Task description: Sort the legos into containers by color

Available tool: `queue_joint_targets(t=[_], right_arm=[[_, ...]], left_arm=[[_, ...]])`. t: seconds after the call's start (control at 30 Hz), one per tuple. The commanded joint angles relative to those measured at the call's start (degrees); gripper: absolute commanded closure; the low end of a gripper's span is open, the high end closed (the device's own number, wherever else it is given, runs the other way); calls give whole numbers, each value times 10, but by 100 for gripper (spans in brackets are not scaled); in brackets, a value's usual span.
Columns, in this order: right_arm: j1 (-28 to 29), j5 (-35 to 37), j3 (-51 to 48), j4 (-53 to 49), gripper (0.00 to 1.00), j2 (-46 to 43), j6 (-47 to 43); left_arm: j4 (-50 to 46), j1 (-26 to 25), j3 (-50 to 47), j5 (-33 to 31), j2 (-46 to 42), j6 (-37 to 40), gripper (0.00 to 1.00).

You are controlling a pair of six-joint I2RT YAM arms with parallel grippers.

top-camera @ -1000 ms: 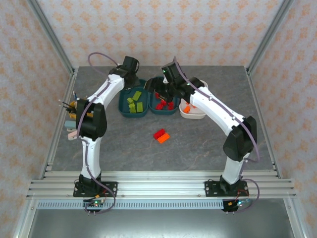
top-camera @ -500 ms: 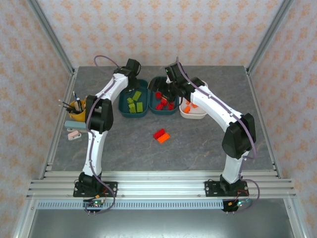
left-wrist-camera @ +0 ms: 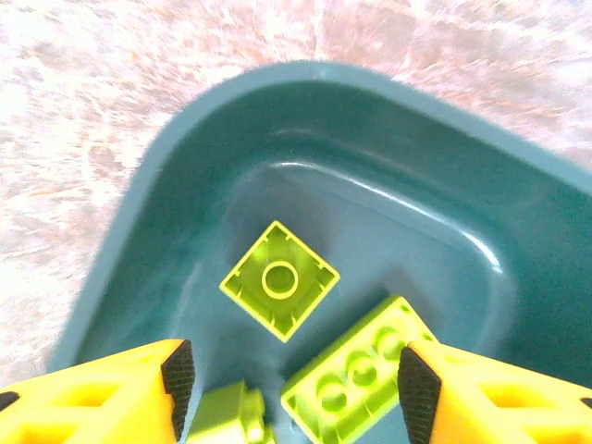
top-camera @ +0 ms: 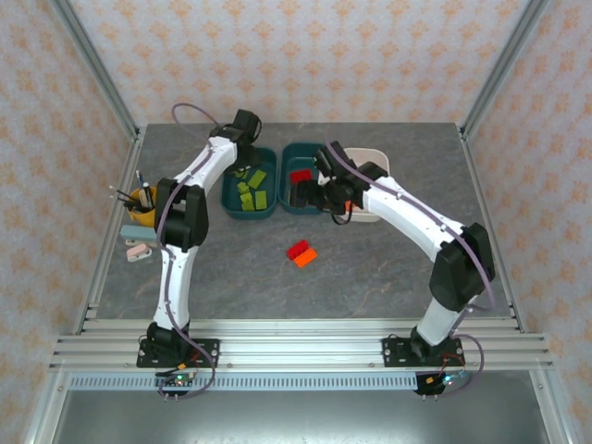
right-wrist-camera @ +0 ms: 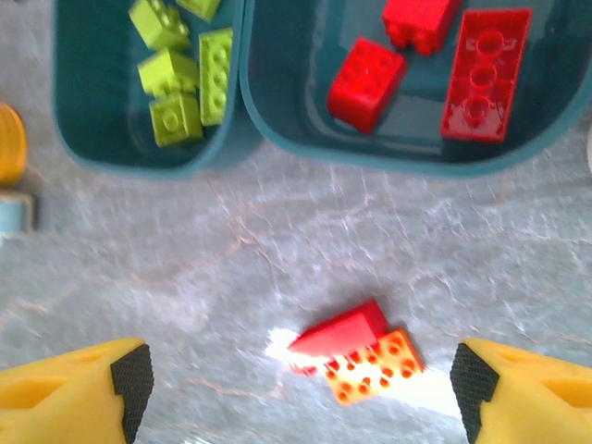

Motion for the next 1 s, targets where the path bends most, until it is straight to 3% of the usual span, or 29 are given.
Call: queue_joint_targets(t=[0.0, 0.17, 0.37, 0.53, 0.73, 0.97], right_arm=[[37, 47, -39, -36, 12, -31, -90], [98, 86, -99, -49, 5, -27, -134], [114, 93, -120, -33, 2, 9, -155], [120, 96, -98, -33, 1, 59, -172], [122, 107, -84, -29, 1, 100, -186], [122, 115, -60, -27, 1, 141, -193]], left_arm=[[-10, -21, -26, -12, -111, -8, 35], [24, -55, -176, 17, -265, -36, 31], [77, -84, -406, 65, -464, -83, 28], [77, -95, -532, 79, -610, -107, 28], [41, -96, -598, 76, -724, -115, 29], [26, -97, -614, 68, -755, -130, 29]])
